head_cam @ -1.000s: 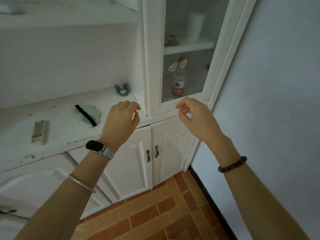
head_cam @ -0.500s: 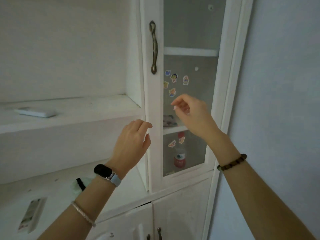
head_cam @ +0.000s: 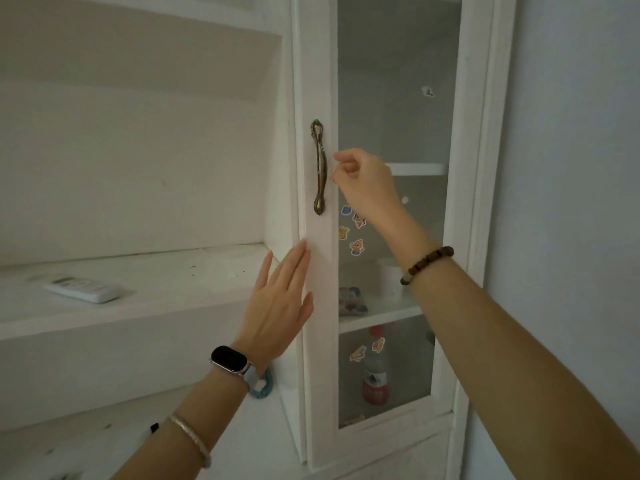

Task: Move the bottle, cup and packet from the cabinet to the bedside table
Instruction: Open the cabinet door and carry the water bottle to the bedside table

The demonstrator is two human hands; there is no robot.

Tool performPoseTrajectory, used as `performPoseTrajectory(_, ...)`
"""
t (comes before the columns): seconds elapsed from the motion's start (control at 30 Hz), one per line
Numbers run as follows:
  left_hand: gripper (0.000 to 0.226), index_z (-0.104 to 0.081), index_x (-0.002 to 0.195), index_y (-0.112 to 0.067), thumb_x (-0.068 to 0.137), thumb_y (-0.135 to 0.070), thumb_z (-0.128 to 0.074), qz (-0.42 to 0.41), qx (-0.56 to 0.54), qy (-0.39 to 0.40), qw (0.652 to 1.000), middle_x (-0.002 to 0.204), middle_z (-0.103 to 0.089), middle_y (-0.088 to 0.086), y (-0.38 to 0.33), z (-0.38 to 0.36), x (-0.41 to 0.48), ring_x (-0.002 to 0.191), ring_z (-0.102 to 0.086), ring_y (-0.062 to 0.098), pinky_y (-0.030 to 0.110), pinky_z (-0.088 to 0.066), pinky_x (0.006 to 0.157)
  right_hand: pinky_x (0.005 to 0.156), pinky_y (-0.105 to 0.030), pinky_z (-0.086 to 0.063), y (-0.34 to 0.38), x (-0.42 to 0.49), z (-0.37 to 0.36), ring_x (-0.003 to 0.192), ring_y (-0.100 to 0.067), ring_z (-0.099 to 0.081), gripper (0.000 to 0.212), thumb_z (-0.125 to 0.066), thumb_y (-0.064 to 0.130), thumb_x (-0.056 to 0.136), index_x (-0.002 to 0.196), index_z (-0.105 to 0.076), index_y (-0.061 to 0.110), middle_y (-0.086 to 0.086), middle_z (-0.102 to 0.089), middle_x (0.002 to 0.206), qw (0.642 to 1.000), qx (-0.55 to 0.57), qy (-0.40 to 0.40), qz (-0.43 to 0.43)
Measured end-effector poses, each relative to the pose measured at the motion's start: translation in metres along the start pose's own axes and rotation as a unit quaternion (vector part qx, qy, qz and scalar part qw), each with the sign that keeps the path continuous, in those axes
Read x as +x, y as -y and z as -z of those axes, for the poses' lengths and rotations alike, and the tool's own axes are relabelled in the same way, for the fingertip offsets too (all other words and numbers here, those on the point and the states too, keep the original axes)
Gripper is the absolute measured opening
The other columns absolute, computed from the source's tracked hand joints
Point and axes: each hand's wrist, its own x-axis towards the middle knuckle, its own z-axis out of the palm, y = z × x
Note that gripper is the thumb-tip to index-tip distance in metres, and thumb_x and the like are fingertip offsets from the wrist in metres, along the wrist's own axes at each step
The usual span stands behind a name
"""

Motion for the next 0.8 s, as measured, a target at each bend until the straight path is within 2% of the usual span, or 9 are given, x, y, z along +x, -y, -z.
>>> performPoseTrajectory(0.07,0.065,-0.015,0.148,-0.003,0.095,-0.032,-0.037,0.008,0.002,0.008,1.0,0.158,-0.013,0.011,0.001,-0.002,0.003,0.143,-0.021,0.02,0.049,-0.017,0.117,0.092,-0.023,-0.051,0.001,0.006,-0.006,0.099,-0.013,-0.064,0.03,-0.054,0.014,0.094,0.123,-0.062,0.01,-0.003,-0.068,0.111,0.999,0.031,0.011,-0.025)
performPoseTrajectory(0.1,0.066,-0.012,0.149,-0.004,0.095,-0.033,-0.035,0.008,0.002,0.013,1.0,0.158,-0.01,0.01,0.001,-0.004,0.004,0.143,-0.02,0.02,0.048,-0.015,0.117,0.095,-0.031,-0.052,0.0,0.008,-0.009,0.1,-0.015,-0.066,0.029,-0.056,0.015,0.093,0.121,-0.063,0.009,-0.004,-0.069,0.109,0.998,0.045,0.019,-0.033)
performPoseTrajectory(0.2,0.067,-0.012,0.149,-0.003,0.094,-0.034,-0.036,0.007,0.001,0.023,1.0,0.159,-0.005,0.009,0.001,-0.008,0.006,0.143,-0.02,0.019,0.047,-0.014,0.117,0.093,-0.037,-0.055,0.001,0.007,-0.014,0.098,-0.017,-0.067,0.028,-0.058,0.015,0.092,0.118,-0.064,0.008,-0.004,-0.069,0.104,0.997,0.052,0.029,-0.042)
performPoseTrajectory(0.4,0.069,-0.009,0.149,-0.002,0.095,-0.034,-0.038,0.004,0.017,0.035,0.999,0.159,0.001,0.01,0.001,-0.011,0.004,0.145,-0.011,0.019,0.048,-0.019,0.116,0.094,-0.034,-0.053,0.011,0.002,-0.007,0.099,-0.015,-0.062,0.029,-0.057,0.015,0.093,0.122,-0.054,0.009,0.005,-0.058,0.095,0.996,0.034,0.072,-0.051)
performPoseTrajectory(0.5,0.07,-0.007,0.149,-0.002,0.095,-0.034,-0.04,0.003,0.014,0.041,0.999,0.159,0.004,0.011,0.002,-0.011,0.003,0.145,-0.01,0.02,0.047,-0.018,0.117,0.076,-0.017,-0.05,0.018,-0.003,-0.004,0.083,-0.005,-0.055,0.028,-0.056,0.015,0.095,0.121,-0.051,0.008,0.009,-0.053,0.086,0.995,0.012,0.084,-0.044)
performPoseTrajectory(0.57,0.071,-0.008,0.149,-0.002,0.095,-0.033,-0.043,0.001,0.001,0.039,0.999,0.159,0.003,0.011,0.003,-0.01,0.003,0.145,-0.012,0.02,0.047,-0.021,0.116,0.067,-0.012,-0.043,0.021,-0.006,-0.004,0.083,-0.006,-0.054,0.028,-0.058,0.014,0.094,0.12,-0.051,0.008,0.007,-0.054,0.09,0.996,0.0,0.081,-0.045)
performPoseTrajectory(0.7,0.071,-0.006,0.149,-0.004,0.094,-0.031,-0.044,-0.036,-0.02,0.037,0.998,0.158,-0.001,0.014,0.005,-0.002,0.0,0.144,-0.016,0.023,0.048,-0.03,0.112,0.066,-0.013,-0.043,0.026,-0.014,-0.002,0.087,-0.011,-0.056,0.026,-0.06,0.013,0.092,0.115,-0.05,0.01,0.006,-0.054,0.09,0.996,0.008,0.067,-0.057)
performPoseTrajectory(0.8,0.071,-0.001,0.15,-0.008,0.096,-0.029,-0.043,-0.088,-0.044,0.03,0.995,0.159,0.002,0.011,0.002,0.005,-0.007,0.145,-0.012,0.02,0.045,-0.023,0.116,0.066,-0.013,-0.044,0.029,-0.028,0.012,0.081,-0.006,-0.054,0.024,-0.062,0.02,0.092,0.111,-0.049,0.015,0.009,-0.053,0.09,0.998,0.014,0.041,-0.055)
